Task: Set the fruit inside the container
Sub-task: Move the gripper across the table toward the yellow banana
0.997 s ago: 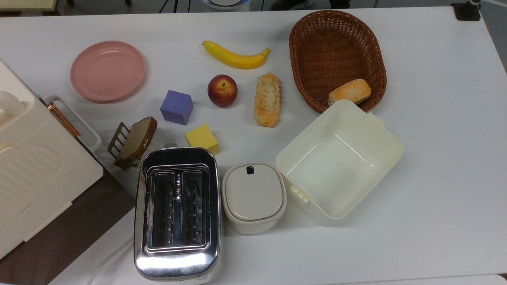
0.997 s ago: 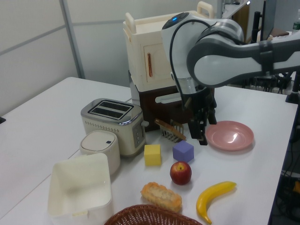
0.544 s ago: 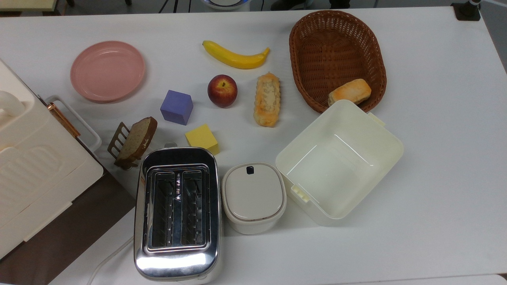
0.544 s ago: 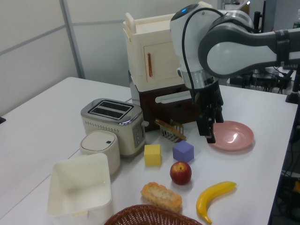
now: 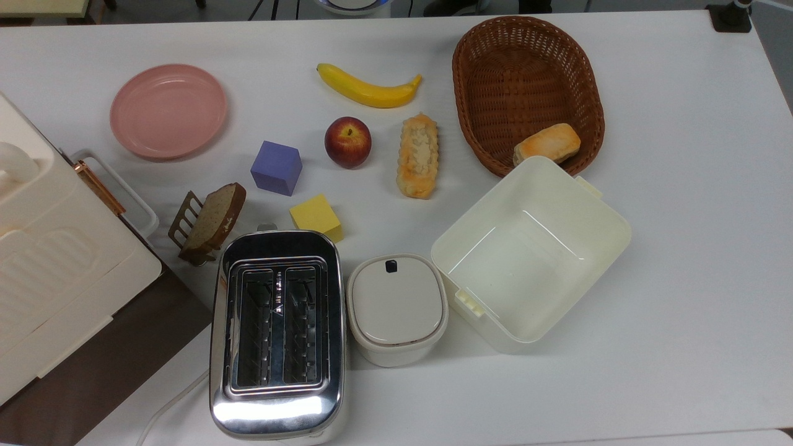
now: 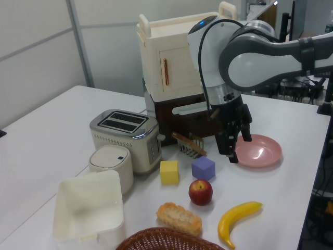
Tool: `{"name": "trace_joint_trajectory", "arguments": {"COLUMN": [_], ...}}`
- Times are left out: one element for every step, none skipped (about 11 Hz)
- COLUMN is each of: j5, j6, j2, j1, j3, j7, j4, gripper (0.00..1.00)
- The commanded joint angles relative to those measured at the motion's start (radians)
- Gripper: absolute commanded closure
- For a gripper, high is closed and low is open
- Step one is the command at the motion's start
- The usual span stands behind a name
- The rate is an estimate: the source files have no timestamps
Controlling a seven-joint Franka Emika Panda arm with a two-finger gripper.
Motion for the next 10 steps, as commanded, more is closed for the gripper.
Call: {"name": "trace_joint_trajectory", "arguments": {"j5": [-0.051,-0.068,-0.094,-0.106,-0.123,-0.149,-0.152,-0.152,-0.152,-0.155], "j6": [0.045,0.049,0.06,0.06,0.06,0.058,0.052,0.048,0.048,0.049], "j2": [-0.044,-0.055,-0.064,-0.061,-0.061,-0.059,-0.055,-0.052,-0.046,-0.038], "j1": [0.091,0.098,0.109,0.126,0.134,0.137,0.138,0.14,0.14,0.14], "j3": [-0.066,-0.069,-0.071,-0.072,-0.072,-0.072,-0.072,-0.072,-0.072,-0.074], "j7": [0.213,0.226,0.217,0.15,0.096,-0.003,-0.124,-0.238,-0.33,-0.427], "j4": [-0.071,-0.098,-0.117,-0.121,-0.135,-0.147,-0.154,-0.154,-0.155,-0.161], "gripper": [0.0,0.0,0.0,0.0,0.0,0.0,0.0,0.0,0.0,0.0]}}
